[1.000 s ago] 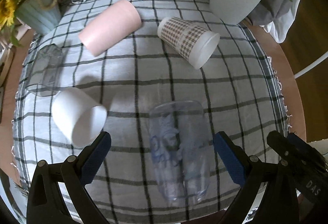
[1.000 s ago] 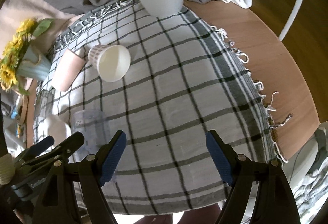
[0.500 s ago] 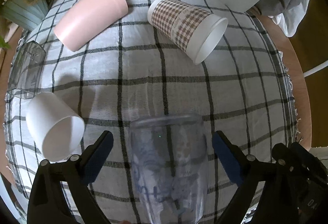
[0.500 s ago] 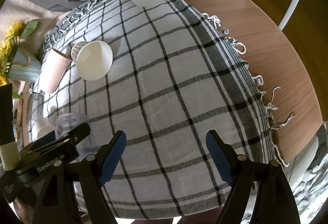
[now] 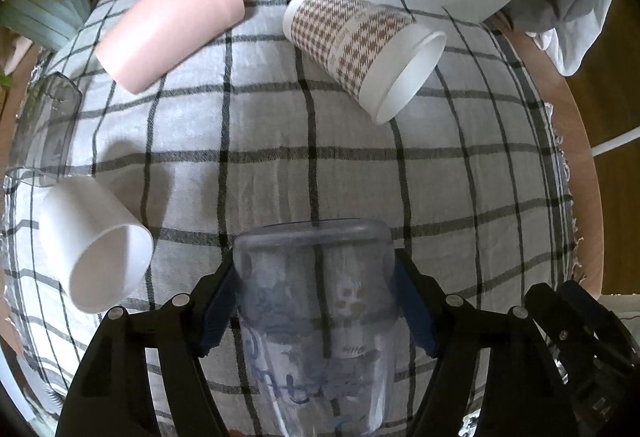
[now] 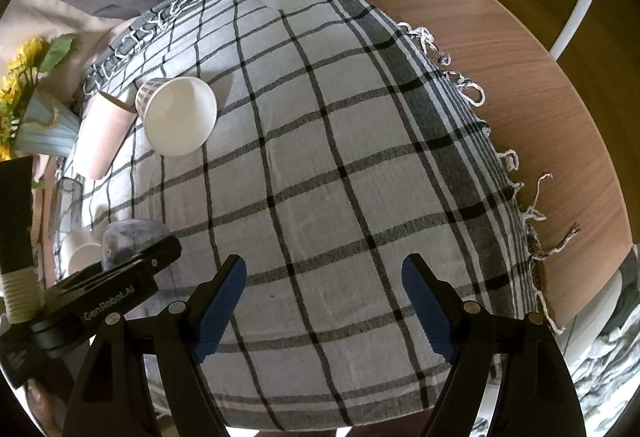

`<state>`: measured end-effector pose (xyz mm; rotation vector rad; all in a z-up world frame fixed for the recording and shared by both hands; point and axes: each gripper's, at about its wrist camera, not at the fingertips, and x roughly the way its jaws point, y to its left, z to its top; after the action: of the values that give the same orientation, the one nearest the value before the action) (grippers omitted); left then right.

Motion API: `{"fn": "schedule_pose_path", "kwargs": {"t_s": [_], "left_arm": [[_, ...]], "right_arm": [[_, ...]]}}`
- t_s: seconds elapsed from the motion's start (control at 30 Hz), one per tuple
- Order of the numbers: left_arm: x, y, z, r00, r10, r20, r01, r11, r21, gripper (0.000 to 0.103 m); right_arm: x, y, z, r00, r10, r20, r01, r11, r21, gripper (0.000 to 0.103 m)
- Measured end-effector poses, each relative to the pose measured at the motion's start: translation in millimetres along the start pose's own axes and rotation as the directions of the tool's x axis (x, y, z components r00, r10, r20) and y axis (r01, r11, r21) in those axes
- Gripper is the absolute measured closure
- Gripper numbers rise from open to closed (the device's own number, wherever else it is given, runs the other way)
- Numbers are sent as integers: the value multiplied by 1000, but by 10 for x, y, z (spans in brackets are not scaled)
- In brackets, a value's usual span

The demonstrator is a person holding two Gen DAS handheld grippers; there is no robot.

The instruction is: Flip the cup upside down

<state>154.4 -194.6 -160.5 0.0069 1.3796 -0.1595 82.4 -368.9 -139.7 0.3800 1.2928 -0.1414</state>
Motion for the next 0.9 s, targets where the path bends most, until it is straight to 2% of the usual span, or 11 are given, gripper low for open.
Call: {"fn": "schedule_pose_path", "kwargs": {"t_s": [0.5,0.9], "left_arm": [[-373,54,203,993,8,119,-10,1000,15,31],[-514,-59,250,979,20,204,-31,998,54,31]], "right_arm": [[-251,74,180,996,27,81,-26,1000,-11,23],[-304,81,170,995,34,90,-33,999,-9,23]]}}
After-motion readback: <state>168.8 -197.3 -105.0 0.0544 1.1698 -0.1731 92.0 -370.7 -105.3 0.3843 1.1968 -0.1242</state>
